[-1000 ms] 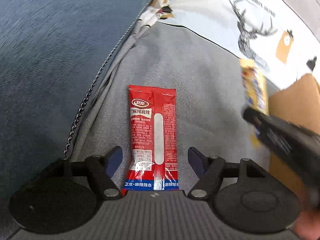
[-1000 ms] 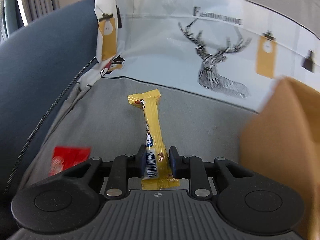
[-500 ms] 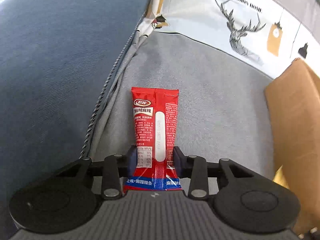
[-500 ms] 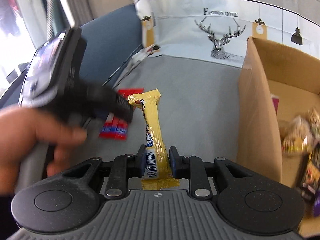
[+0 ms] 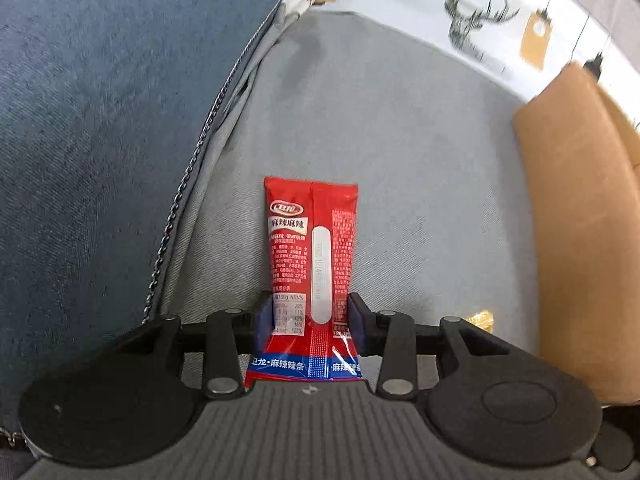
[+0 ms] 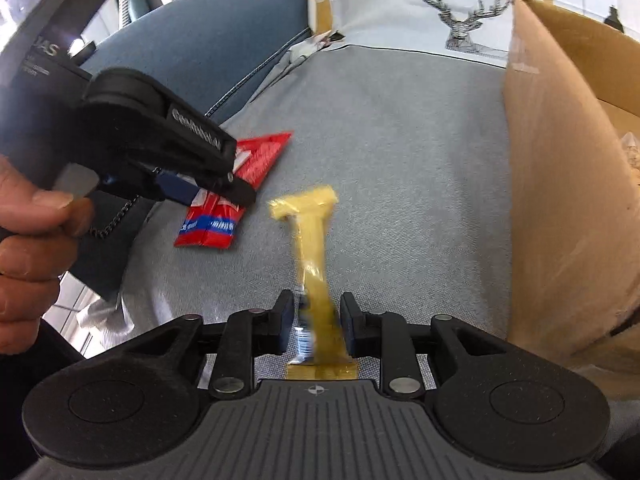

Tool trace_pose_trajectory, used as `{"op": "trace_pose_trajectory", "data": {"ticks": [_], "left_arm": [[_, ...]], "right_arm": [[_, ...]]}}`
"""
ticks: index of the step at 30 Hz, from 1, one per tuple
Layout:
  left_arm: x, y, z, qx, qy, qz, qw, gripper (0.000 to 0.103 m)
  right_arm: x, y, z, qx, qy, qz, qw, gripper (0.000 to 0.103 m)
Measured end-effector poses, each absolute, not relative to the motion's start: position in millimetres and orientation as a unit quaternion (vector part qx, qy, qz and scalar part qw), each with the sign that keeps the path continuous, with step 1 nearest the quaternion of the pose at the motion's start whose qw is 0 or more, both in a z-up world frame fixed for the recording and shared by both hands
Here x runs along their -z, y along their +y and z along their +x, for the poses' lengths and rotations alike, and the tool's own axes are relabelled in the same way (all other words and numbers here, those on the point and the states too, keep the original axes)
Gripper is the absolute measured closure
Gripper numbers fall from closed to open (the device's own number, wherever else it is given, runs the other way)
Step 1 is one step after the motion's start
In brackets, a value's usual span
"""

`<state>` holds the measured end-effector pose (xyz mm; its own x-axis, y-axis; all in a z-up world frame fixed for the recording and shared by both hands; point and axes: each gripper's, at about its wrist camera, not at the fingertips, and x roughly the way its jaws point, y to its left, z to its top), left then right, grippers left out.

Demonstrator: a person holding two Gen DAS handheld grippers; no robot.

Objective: Organize snacks
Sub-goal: 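Carry the yellow bar with the right tool while the left tool carries the red packet over the box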

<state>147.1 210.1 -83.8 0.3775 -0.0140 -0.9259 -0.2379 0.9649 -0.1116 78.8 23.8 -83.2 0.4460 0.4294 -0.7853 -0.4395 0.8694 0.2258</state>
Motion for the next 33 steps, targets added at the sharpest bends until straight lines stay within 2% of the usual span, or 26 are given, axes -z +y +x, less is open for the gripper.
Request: {"op": "trace_pose_trajectory", "data": {"ticks": [1, 3, 9, 12, 14, 15, 16, 17, 20, 33], "left_arm": [[85.0, 209.5, 147.2, -0.069, 0.555, -0.11, 0.822, 0.058], [86.2, 207.5, 148.8, -0.068, 0.556, -0.104, 0.822, 0.056], [90.8, 182.9, 150.3, -0.064, 0.558, -0.033, 0.827, 0.046], [92.7, 174.5, 151.3, -0.061, 0.554, 0.0, 0.83, 0.045], [91.8, 174.9, 149.6, -0.058, 0.553, -0.001, 0.831, 0.051], [91.1, 176.4, 149.1, -0.055, 0.552, -0.003, 0.832, 0.054], [89.9, 176.2, 149.0, -0.052, 0.55, -0.005, 0.833, 0.057], [88.4, 175.6, 148.9, -0.051, 0.547, -0.006, 0.835, 0.061], [79.8, 176.4, 145.0, -0.041, 0.529, -0.018, 0.847, 0.064], [24.8, 168.0, 124.6, -0.051, 0.403, -0.101, 0.908, 0.064]], "right_arm": [[84.9, 23.2, 79.4, -0.262, 0.464, -0.006, 0.846, 0.066], [87.5, 22.8, 82.2, -0.263, 0.457, -0.01, 0.849, 0.065], [95.8, 23.3, 89.6, -0.258, 0.452, -0.014, 0.854, 0.064], [97.8, 28.0, 87.1, -0.258, 0.442, -0.039, 0.858, 0.065], [98.1, 31.9, 84.5, -0.258, 0.435, -0.057, 0.861, 0.077], [97.9, 32.7, 84.5, -0.258, 0.432, -0.064, 0.862, 0.087], [97.7, 32.8, 84.1, -0.258, 0.43, -0.067, 0.863, 0.091], [96.9, 32.3, 84.3, -0.257, 0.429, -0.065, 0.864, 0.091], [91.1, 28.8, 82.4, -0.254, 0.416, -0.058, 0.871, 0.093], [13.0, -12.0, 65.6, -0.262, 0.307, -0.003, 0.915, 0.093]]}}
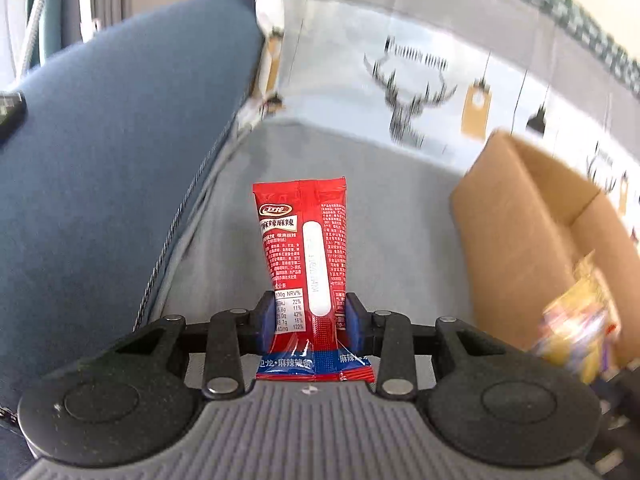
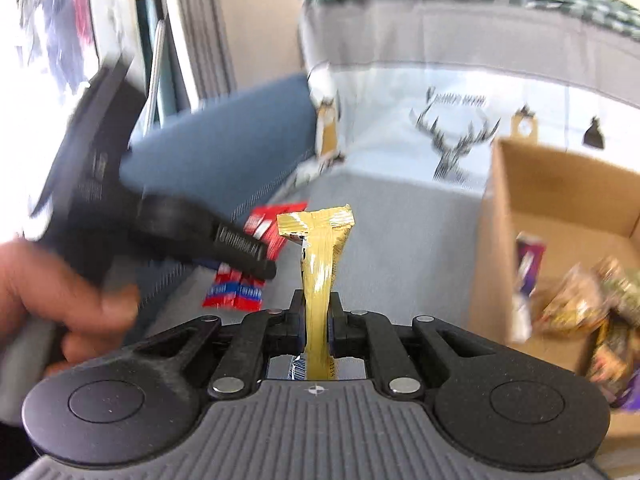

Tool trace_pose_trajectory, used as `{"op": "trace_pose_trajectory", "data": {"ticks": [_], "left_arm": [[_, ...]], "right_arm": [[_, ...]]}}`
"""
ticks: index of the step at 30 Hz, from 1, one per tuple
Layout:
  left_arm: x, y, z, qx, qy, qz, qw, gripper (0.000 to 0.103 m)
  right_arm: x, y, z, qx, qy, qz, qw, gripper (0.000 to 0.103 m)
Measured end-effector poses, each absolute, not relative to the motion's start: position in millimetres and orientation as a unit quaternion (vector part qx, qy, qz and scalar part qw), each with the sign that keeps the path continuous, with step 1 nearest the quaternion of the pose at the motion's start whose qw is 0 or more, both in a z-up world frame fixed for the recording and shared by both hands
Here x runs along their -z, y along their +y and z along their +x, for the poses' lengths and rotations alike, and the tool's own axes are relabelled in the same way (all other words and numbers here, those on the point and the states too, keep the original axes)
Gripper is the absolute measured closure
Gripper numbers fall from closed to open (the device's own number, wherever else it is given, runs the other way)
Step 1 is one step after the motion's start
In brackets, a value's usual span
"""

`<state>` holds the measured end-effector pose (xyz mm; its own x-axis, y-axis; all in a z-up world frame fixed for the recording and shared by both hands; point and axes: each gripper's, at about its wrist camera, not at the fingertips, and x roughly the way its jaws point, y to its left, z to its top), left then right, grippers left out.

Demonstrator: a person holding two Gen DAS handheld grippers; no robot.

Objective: Organize snacks
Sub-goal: 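Carry the yellow bar with the right tool while the left tool carries the red packet over the box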

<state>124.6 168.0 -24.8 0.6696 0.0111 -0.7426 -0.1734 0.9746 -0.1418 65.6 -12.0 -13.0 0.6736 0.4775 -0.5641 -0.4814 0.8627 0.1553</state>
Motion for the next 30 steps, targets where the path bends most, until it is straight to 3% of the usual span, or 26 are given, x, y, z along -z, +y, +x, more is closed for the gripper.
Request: {"op": "trace_pose_trajectory", "data": {"ticks": [10, 19, 30], "left_arm": [[-16.1, 132.9, 120.7, -0.023, 0.304, -0.111, 0.946, 0.064], [-25.9, 89.4, 138.0, 0.031, 0.27, -0.122, 0.955, 0.064], [-32.0, 27.9, 154.5, 0.088, 0.252, -0.135, 0.954, 0.064]], "right_arm": [[-68.4, -111.9, 99.5, -0.212, 0.208, 0.029, 0.954, 0.093], [-46.1, -201.5, 110.5, -0.124, 0.224, 0.093, 0.962, 0.093], [-41.4, -248.8, 100.4, -0.083, 0.216, 0.088, 0.969, 0.093]]}}
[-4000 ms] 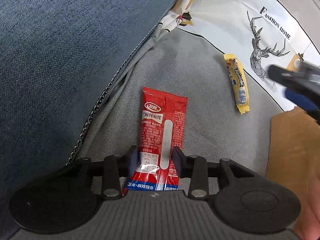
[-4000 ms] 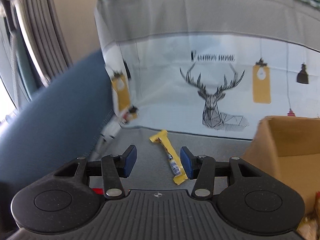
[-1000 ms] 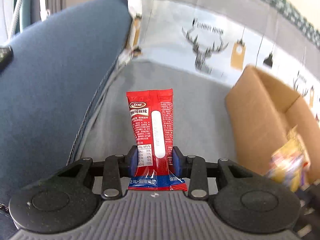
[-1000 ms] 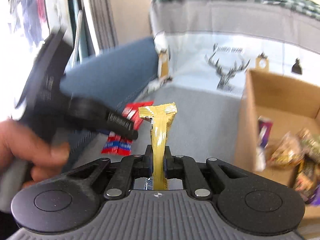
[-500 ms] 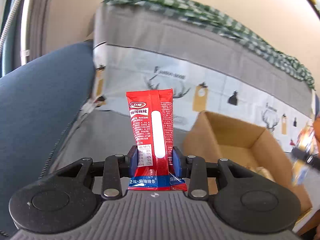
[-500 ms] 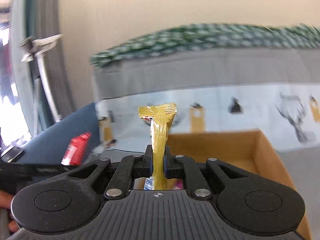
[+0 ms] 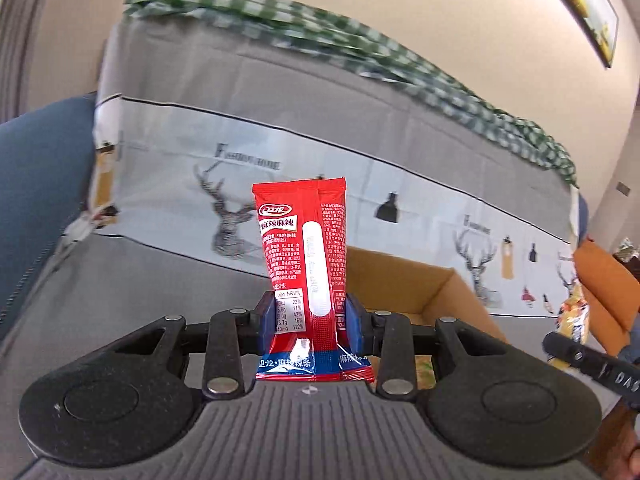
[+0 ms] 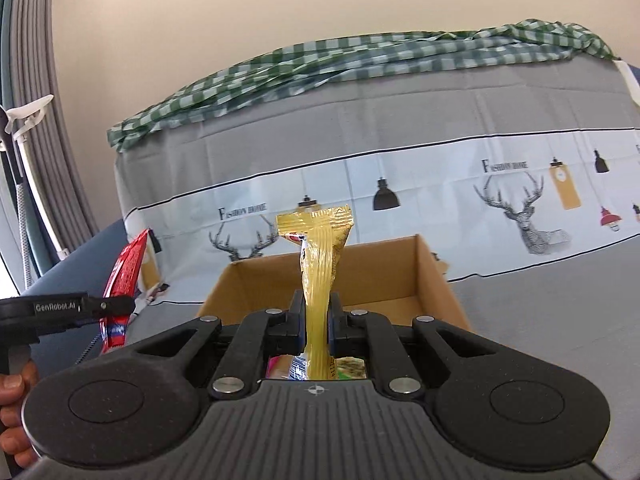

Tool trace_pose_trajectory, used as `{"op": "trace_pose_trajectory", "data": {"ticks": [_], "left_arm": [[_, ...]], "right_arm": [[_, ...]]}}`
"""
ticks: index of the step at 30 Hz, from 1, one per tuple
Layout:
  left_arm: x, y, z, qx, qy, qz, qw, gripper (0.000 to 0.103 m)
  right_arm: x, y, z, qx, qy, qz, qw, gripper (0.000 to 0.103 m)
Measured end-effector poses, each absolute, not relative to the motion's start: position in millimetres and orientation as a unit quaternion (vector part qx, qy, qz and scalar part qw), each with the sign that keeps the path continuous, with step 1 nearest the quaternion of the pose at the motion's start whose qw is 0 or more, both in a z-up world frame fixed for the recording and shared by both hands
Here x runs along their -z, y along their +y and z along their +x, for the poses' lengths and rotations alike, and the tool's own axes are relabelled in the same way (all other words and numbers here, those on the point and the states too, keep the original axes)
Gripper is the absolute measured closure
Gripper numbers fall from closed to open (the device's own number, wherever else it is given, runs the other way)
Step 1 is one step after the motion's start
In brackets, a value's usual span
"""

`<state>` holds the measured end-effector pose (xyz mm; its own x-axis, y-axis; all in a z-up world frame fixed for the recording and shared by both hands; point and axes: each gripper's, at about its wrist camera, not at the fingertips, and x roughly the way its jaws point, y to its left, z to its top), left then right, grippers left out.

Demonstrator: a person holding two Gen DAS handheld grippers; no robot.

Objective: Organize snacks
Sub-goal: 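Carry the yellow bar with the right tool while the left tool carries the red packet over the box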

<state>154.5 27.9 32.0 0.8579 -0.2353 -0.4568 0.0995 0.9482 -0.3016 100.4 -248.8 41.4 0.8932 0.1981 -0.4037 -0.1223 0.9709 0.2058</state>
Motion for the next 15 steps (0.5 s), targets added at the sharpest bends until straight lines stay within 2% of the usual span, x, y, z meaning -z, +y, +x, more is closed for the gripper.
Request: {"op": "trace_pose_trajectory", "data": {"ticks": [15], "left_arm": [[-26.0, -42.2, 161.4, 0.145, 0.238, -0.123, 0.952, 0.064]], "right_arm": [[-33.5, -259.8, 103.4, -0.069, 0.224, 0.073, 0.969, 0.093]]}}
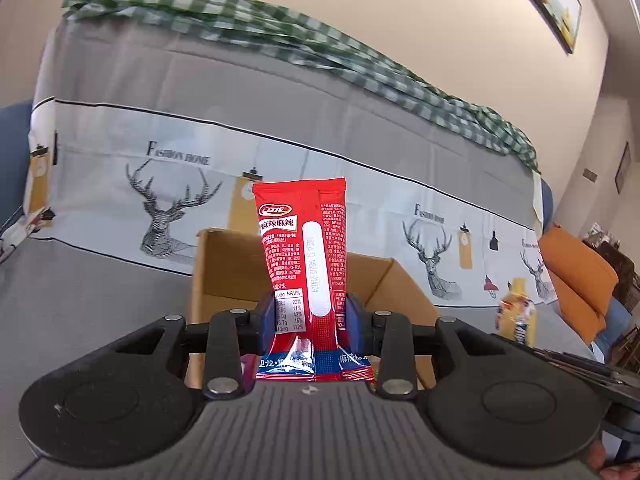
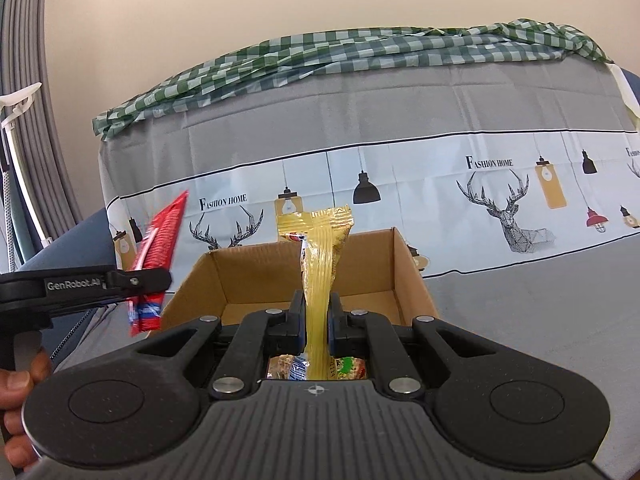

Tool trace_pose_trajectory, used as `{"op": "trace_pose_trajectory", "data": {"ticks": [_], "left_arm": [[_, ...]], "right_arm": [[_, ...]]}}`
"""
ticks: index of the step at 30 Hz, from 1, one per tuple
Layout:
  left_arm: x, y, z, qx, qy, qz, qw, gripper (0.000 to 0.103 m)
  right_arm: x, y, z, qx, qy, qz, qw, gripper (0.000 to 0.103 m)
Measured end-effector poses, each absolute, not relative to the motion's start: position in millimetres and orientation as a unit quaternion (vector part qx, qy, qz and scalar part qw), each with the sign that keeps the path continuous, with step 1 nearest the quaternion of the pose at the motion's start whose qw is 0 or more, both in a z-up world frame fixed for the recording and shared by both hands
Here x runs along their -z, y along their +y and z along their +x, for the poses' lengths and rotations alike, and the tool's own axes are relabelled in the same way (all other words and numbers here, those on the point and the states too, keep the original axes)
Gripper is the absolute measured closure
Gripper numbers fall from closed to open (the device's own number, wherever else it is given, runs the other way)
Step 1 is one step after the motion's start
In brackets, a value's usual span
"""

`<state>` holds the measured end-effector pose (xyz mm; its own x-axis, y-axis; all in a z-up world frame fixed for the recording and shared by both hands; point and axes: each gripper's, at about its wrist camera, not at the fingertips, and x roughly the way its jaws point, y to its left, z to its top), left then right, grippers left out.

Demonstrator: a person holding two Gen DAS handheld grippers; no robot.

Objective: Organize snacks
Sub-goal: 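Carry the yellow bar with the right tool while the left tool carries the red packet over the box, then open both tools to drop the yellow bar and red packet into the box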

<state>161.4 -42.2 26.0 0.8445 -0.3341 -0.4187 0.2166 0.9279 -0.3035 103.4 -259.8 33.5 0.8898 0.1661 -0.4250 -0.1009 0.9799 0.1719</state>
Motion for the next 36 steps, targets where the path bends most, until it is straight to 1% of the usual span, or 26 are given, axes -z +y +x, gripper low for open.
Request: {"op": "trace_pose_trajectory", "data": {"ticks": [10, 36], "left_arm": [[-23.1, -56.6, 160.6, 0.16, 0.234, -0.114, 0.952, 0.064], [-24.3, -60.5, 161.3, 0.17, 0.229, -0.118, 0.951, 0.064]], "right_arm": [[-33.1, -254.0, 105.1, -0.074, 0.224, 0.06, 0.97, 0.093], [-32.0, -252.1, 106.0, -0.077, 0.229, 0.045, 0.969, 0.093]]}}
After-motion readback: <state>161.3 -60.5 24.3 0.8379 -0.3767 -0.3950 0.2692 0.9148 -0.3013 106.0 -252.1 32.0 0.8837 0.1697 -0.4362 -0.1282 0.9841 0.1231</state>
